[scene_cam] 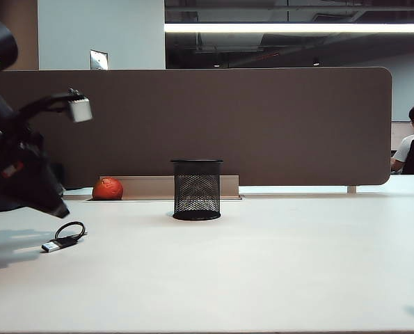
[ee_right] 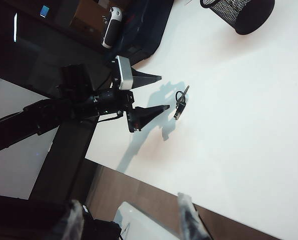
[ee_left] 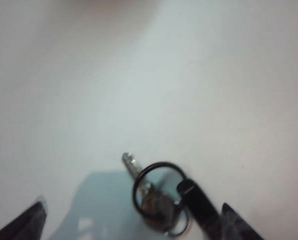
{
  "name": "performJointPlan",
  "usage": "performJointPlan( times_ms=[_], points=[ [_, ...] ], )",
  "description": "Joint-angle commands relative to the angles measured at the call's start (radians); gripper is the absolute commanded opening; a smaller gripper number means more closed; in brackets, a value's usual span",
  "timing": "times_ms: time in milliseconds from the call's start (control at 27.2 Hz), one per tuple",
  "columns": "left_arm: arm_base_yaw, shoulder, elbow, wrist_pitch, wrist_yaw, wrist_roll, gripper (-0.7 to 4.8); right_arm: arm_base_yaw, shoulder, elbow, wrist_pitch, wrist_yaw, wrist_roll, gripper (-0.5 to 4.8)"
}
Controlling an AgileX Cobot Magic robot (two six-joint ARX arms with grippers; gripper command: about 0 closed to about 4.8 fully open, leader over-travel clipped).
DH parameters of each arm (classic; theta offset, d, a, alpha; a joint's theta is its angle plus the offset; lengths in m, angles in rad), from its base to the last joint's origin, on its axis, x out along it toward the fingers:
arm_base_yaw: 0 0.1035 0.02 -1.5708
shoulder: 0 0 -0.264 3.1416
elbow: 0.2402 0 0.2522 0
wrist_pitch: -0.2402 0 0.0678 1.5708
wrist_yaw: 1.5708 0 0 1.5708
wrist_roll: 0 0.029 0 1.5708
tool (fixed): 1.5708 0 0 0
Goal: Pick up a bunch of keys from the table, then put them into the black basket.
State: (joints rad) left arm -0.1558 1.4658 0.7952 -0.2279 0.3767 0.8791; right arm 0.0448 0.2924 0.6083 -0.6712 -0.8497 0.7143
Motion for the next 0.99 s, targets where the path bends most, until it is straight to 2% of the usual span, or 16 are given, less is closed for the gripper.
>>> performJointPlan(
  times_ms=[37,440,991],
  points=[
    [-0.016,0.023,0.004,0.029,0.0,0.011,4.79,0.002,0.002,0.006,0.008,-0.006,0.0,2.48],
    [-0.032,0.06,0.005,0.098,-0.078,0.011,4.79,0.002,0.001,0.006,-0.011,-0.006,0.0,2.48],
    [-0.031,0.119,0.008,0.158,-0.115,0.006,4.79,0.002,0.001,0.006,-0.013,-0.025,0.0,2.48]
  ],
)
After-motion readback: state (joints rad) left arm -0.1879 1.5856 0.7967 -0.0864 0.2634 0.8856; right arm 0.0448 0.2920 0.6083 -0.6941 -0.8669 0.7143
